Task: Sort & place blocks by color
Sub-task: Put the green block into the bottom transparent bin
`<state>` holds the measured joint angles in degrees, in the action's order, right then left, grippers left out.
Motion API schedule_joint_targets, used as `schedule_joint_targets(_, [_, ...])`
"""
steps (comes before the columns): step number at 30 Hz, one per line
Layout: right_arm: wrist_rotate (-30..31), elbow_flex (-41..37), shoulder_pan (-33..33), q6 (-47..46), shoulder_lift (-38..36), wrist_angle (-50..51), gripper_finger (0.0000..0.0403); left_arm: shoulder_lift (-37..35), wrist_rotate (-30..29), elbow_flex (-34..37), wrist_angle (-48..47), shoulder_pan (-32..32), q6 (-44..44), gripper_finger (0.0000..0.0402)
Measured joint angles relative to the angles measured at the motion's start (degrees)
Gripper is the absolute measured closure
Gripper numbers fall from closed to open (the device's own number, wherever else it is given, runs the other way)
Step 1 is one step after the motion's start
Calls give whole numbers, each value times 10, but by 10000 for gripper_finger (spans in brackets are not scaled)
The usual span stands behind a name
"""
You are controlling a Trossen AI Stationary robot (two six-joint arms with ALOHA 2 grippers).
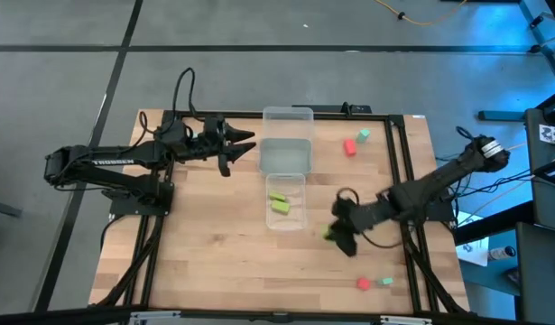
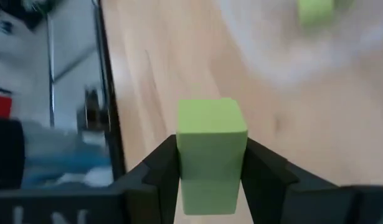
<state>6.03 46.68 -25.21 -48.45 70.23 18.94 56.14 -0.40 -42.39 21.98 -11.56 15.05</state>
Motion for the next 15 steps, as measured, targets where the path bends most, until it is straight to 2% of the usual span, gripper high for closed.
schedule_joint_targets(4, [-2,0,94,125,9,-104,266,0,1,0,-1,9,-1,241])
schedule_joint_targets(8, [-38,0,185,218,21,-256,266,0,1,0,-7,12,-1,241])
schedule_joint_targets(12, [-86,0,254,270,29,-414,266,0,1,0,-7,13,-1,241])
schedule_joint_targets(15, [-121,0,292,279,29,-485,266,0,9,0,-7,13,-1,241])
